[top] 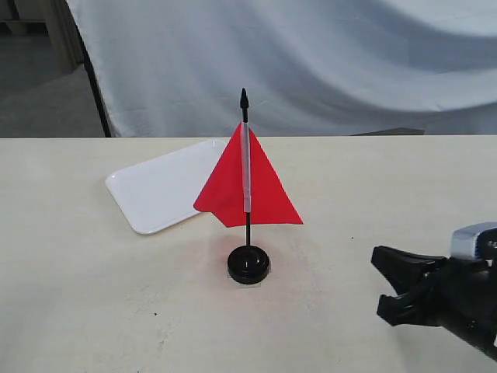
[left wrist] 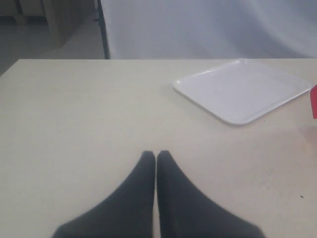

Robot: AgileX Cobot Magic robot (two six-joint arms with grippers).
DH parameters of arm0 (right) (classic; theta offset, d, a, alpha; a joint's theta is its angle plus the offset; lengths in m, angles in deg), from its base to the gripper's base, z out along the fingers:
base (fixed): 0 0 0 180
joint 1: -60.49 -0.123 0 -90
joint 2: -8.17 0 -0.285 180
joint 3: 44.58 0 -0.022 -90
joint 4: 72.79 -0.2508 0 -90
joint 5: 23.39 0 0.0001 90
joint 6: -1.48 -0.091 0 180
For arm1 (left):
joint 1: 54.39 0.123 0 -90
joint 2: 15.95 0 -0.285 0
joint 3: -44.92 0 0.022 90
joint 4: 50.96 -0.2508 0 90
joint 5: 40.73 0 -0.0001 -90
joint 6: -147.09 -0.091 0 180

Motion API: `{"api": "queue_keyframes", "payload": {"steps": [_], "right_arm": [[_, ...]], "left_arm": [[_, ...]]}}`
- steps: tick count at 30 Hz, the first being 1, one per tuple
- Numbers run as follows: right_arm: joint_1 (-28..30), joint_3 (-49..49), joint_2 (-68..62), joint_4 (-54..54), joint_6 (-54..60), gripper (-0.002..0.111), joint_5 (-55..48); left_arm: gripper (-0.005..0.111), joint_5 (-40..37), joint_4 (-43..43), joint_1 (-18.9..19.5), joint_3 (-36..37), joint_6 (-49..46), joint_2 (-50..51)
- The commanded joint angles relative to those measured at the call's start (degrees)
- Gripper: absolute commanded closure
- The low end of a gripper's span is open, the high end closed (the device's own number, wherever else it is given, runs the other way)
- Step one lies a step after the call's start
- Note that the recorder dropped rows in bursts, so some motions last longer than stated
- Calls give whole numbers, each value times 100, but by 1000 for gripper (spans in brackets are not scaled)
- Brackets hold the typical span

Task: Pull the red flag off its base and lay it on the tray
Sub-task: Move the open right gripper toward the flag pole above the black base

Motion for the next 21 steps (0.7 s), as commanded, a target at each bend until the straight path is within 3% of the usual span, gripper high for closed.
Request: {"api": "queue_keyframes", "payload": {"steps": [1,10,12,15,17,18,20,21], "right_arm": [[-562,-232,-405,53,342,108,125],[-1102,-235,-405,-411,627,107,125],[-1102,-235,-405,-523,627,101,125],[-1102,-235,-405,-537,627,75,125],[-1102,-235,-405,-514,627,48,125],[-1102,-235,-405,-482,627,28,125],[-1102,-273,-405,-341,627,4,125],[-1102,-333,-405,-196,631,4,125]], "left_arm": [[105,22,29,-13,9,13,-4],[105,22,29,-13,9,13,-4],[105,22,29,-13,9,13,-4],[105,22,29,-13,9,13,-4],[105,22,29,-13,9,13,-4],[105,22,29,-13,9,13,-4],[105,22,29,-13,9,13,-4],[105,22,29,-13,9,13,-4]]}}
